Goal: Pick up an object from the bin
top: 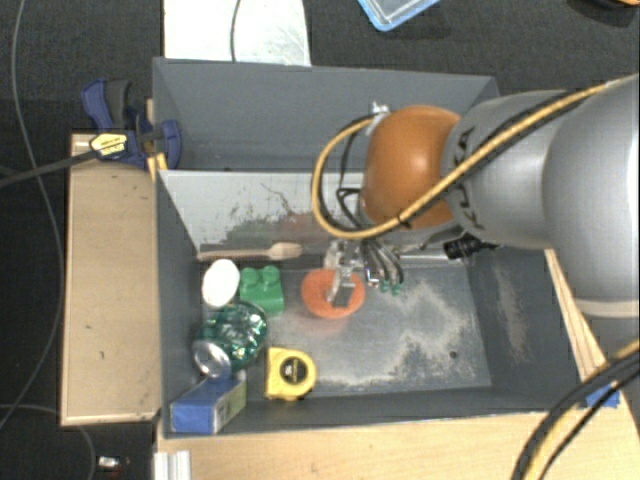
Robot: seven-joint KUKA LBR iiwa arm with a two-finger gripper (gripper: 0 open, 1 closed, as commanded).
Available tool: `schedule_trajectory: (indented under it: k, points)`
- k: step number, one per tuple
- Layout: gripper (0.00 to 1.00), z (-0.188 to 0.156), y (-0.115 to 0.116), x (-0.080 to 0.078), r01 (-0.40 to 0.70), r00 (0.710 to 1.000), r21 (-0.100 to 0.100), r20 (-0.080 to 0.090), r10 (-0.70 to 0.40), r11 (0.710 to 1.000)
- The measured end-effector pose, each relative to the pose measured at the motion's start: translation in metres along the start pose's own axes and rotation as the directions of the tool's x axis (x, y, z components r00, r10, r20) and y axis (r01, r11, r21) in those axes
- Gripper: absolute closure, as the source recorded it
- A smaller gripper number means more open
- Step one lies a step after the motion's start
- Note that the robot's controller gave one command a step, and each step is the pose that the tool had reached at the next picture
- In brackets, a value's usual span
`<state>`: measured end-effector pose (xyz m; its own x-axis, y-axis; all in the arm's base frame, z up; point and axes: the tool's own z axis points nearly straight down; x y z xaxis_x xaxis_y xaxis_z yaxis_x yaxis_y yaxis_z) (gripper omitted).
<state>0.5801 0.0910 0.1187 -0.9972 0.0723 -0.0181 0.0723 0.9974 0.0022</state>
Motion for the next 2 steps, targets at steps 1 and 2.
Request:
schedule_trajectory:
  k: [1, 2]
  points:
    - [1.0, -0.02, -0.002, 0.001, 0.003, 1.0, 0.003, -0.014, -0.003, 1.0]
    - [1.0, -0.099, -0.004, -0.009, 0.009, 1.0, 0.001, 0.0, -0.009, 1.0]
